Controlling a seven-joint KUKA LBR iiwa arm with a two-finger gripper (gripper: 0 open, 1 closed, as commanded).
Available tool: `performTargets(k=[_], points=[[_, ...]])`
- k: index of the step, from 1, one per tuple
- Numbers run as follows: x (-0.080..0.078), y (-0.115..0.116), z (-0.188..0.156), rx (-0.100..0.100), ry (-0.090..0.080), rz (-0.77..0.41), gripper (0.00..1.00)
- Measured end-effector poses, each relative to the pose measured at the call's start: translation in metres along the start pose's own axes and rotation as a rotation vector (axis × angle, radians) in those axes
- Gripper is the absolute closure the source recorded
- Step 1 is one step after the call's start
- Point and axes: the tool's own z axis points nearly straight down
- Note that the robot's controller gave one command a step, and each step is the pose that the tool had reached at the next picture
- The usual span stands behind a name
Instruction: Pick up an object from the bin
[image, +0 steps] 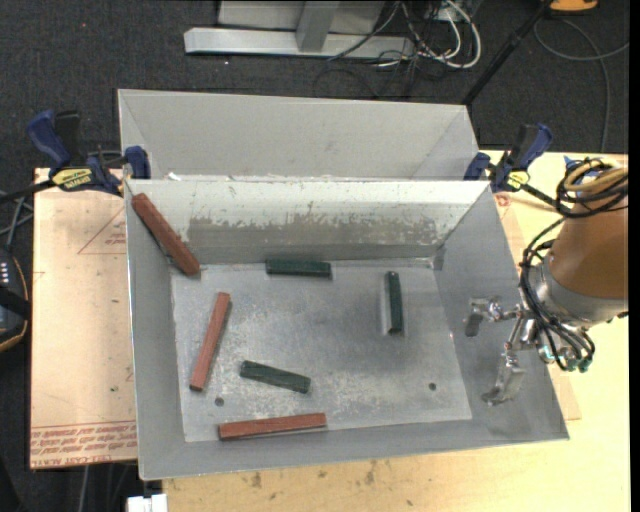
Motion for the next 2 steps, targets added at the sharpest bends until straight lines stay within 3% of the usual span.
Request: performTargets(k=[1,2], points=[[-0.002,0.0008,-0.004,0.001,-0.008,-0.005,1.0],[-0.002,0.0009,-0.004,0.002,-0.008,-0.005,1.0]])
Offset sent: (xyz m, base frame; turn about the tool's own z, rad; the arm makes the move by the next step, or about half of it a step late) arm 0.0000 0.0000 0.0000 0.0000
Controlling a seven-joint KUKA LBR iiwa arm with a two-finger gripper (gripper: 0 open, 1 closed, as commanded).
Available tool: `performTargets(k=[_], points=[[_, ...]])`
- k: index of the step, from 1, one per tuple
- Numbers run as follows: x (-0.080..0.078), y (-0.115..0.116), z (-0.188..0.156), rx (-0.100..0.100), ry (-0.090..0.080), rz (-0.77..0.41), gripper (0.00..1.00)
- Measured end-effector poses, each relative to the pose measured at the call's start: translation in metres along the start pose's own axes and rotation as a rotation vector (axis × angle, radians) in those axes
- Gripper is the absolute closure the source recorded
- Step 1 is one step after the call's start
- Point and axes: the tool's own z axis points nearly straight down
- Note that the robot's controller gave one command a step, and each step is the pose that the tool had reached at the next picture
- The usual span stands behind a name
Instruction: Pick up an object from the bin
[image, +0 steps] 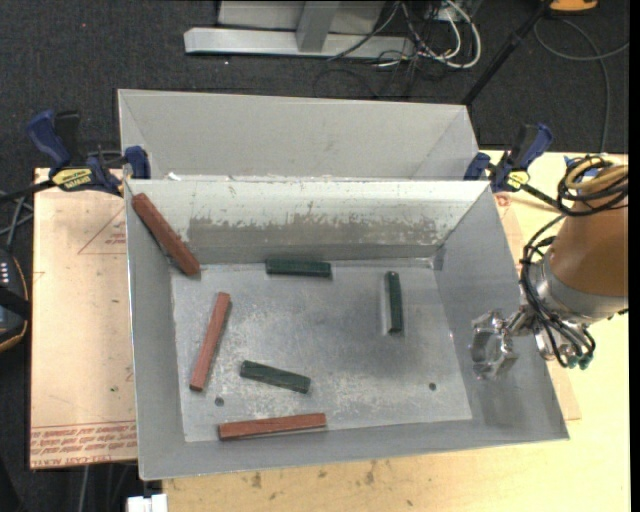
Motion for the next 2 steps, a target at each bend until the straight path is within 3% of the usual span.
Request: performTargets(k=[2], points=[[-0.005,0.016,0.031,0.0,0.0,0.337,1.0]])
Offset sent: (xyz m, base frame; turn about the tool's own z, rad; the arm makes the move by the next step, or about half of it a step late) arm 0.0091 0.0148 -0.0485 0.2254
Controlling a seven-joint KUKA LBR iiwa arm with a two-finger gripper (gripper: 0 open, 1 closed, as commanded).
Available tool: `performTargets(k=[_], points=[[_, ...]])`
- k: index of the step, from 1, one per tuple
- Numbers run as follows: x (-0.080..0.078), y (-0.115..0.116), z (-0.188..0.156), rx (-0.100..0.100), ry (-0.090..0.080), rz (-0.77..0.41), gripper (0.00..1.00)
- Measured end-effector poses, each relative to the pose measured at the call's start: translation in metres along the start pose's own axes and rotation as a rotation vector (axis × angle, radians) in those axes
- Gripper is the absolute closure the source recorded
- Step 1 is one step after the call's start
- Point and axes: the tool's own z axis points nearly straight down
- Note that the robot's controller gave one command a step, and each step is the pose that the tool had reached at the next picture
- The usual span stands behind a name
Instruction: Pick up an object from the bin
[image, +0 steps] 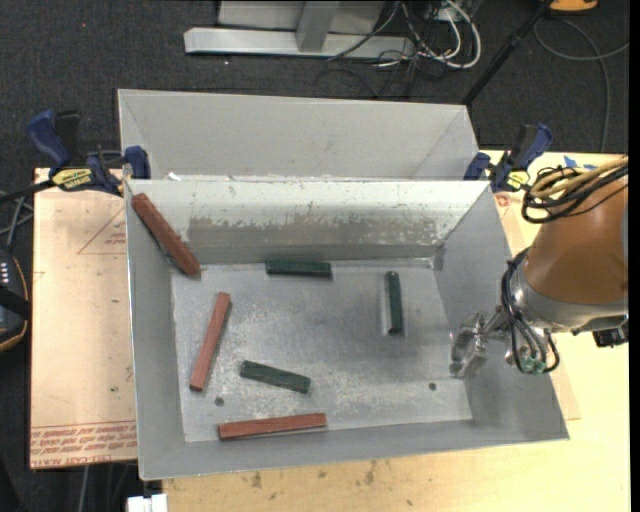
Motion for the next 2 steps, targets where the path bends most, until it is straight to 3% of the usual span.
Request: performTargets(k=[1,2], points=[[0.007,0.001,0.006,0.0,0.001,-0.085,1.0],[0.006,0.037,-0.004,0.001,-0.001,0.079,1.0]])
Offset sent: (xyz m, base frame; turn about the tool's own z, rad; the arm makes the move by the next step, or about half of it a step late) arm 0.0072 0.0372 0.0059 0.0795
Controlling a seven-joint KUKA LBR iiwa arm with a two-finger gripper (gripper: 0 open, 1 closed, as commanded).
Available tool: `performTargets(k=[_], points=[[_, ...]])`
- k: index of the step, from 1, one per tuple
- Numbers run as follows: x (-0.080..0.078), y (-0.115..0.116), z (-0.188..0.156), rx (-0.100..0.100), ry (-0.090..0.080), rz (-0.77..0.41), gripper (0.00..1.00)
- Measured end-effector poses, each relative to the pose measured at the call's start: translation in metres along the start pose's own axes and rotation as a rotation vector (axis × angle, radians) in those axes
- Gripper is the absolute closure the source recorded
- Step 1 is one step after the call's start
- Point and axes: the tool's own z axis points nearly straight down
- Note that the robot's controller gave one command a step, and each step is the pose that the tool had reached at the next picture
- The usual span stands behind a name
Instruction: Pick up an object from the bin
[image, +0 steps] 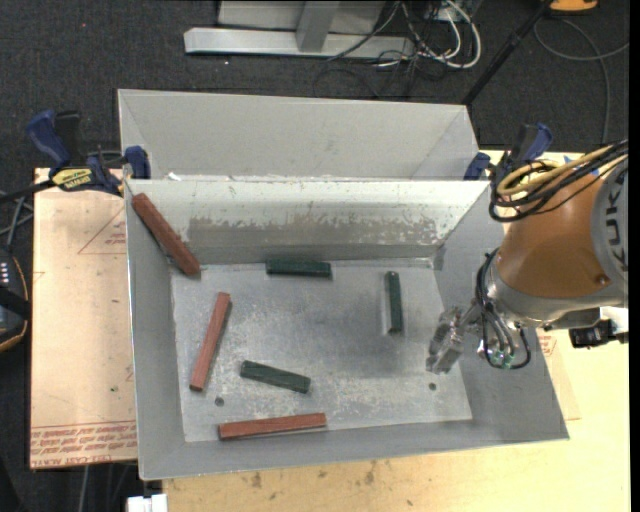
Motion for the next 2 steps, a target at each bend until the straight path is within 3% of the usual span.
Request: performTargets(k=[2], points=[[0.0123,0.0133,0.009,-0.001,0.0,-0.382,1.0]])
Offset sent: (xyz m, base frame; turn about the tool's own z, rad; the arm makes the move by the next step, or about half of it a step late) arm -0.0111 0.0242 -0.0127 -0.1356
